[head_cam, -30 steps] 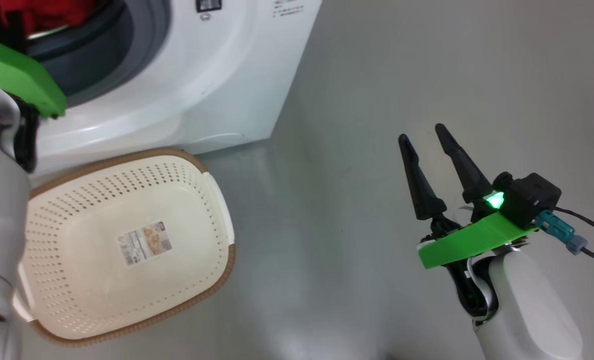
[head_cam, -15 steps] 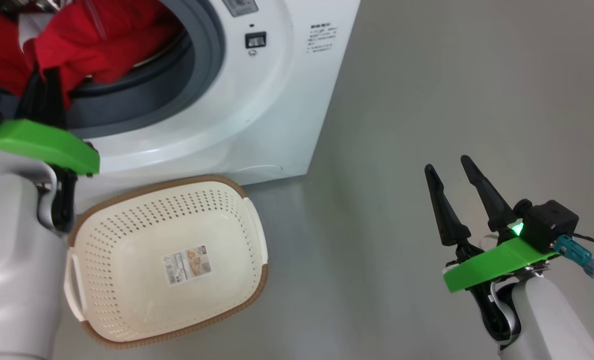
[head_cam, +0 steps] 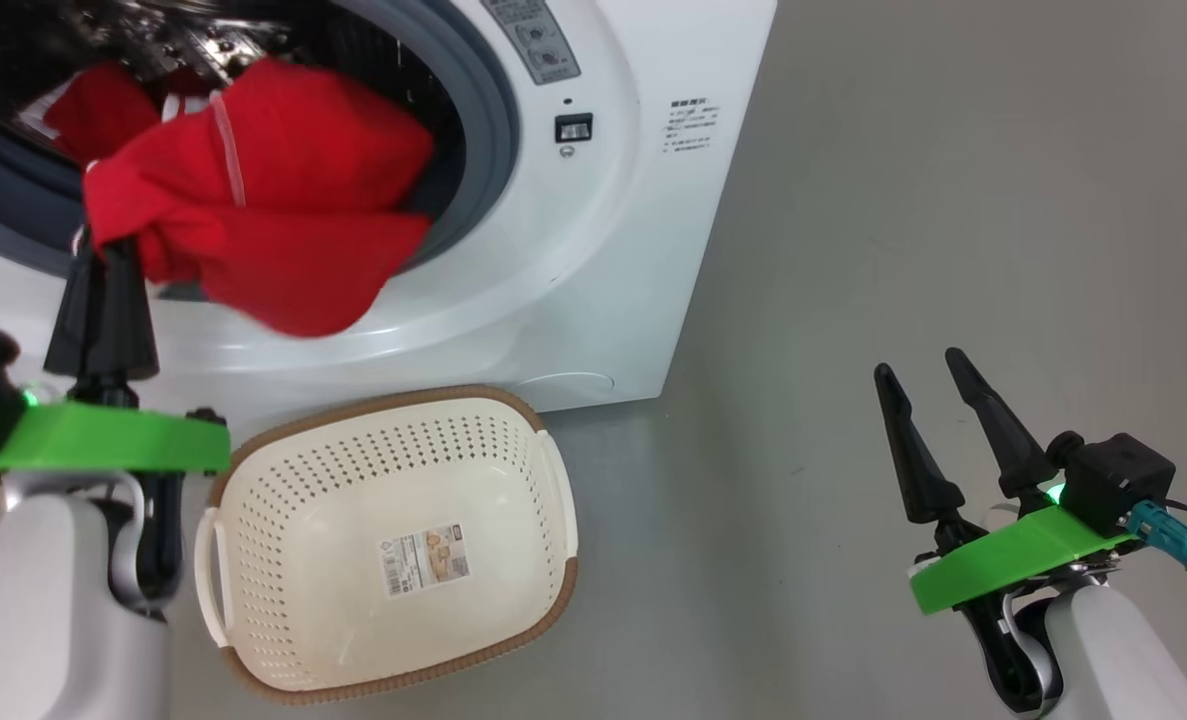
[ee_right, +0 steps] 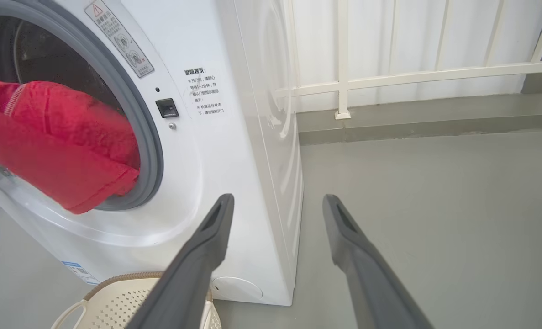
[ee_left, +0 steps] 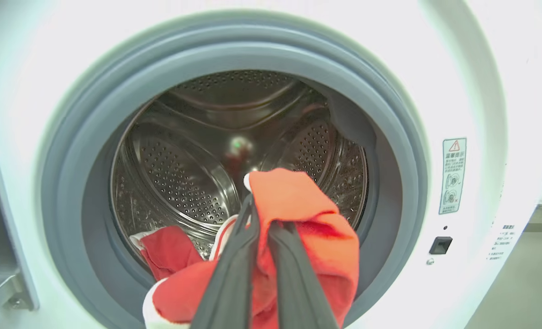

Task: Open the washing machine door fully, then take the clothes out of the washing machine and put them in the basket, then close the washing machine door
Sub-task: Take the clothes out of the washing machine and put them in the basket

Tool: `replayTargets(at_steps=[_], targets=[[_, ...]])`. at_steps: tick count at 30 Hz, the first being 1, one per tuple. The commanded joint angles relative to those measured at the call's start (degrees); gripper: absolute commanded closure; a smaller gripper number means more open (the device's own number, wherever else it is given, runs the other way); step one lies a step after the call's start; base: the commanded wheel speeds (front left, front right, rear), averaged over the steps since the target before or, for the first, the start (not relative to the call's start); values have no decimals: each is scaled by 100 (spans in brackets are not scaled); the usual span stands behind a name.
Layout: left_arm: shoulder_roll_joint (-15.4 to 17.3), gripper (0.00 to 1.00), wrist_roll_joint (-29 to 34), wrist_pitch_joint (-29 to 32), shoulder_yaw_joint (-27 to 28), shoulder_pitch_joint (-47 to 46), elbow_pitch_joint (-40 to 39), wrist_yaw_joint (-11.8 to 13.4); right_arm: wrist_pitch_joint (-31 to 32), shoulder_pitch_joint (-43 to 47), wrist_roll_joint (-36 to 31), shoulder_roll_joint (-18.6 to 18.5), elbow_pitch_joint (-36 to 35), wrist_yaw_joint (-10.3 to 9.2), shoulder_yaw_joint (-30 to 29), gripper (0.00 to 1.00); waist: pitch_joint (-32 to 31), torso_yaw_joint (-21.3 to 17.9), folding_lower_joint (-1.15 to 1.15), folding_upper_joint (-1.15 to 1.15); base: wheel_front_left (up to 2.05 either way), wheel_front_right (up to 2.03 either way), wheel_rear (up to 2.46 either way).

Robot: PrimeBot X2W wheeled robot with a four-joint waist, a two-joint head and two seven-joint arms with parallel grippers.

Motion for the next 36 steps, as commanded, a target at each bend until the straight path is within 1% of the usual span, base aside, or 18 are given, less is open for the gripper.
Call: replayTargets(at_steps=[1, 5, 10, 18, 21, 27, 31, 36], targets=[[145, 100, 78, -54, 230, 130, -395, 2, -69, 103, 19, -54, -146, 9, 72, 0, -42, 39, 0, 0, 0, 0, 0], [60, 100, 170, -54, 342, 636, -1101, -12, -69, 157, 23, -72, -159, 9, 23, 0, -76, 76, 0, 0, 0, 0, 0], [-23, 100, 218, -54, 424, 1202, -1808, 38, -69, 189, 18, -89, -185, 9, -15, 0, -77, 104, 0, 0, 0, 0, 0], [-108, 100, 267, 62, 298, 1768, -2493, 163, -69, 122, 9, -57, -214, 9, -4, 0, 28, 88, 0, 0, 0, 0, 0], [-160, 100, 243, 118, 194, 1916, -2410, 166, -69, 96, -2, -17, -228, 9, 20, 0, 108, 53, 0, 0, 0, 0, 0], [-217, 100, 184, 95, 66, 1963, -1934, 144, -69, 32, -20, 41, -258, 9, 28, 0, 266, 2, 0, 0, 0, 0, 0], [-193, 100, 147, 42, 7, 1841, -1286, 89, -69, -39, -33, 81, -276, 9, 49, 0, 417, -71, 0, 0, 0, 0, 0], [-159, 100, 46, -9, -75, 1596, -191, 14, -69, -125, -45, 140, -281, 9, 74, 0, 576, -176, 0, 0, 0, 0, 0]])
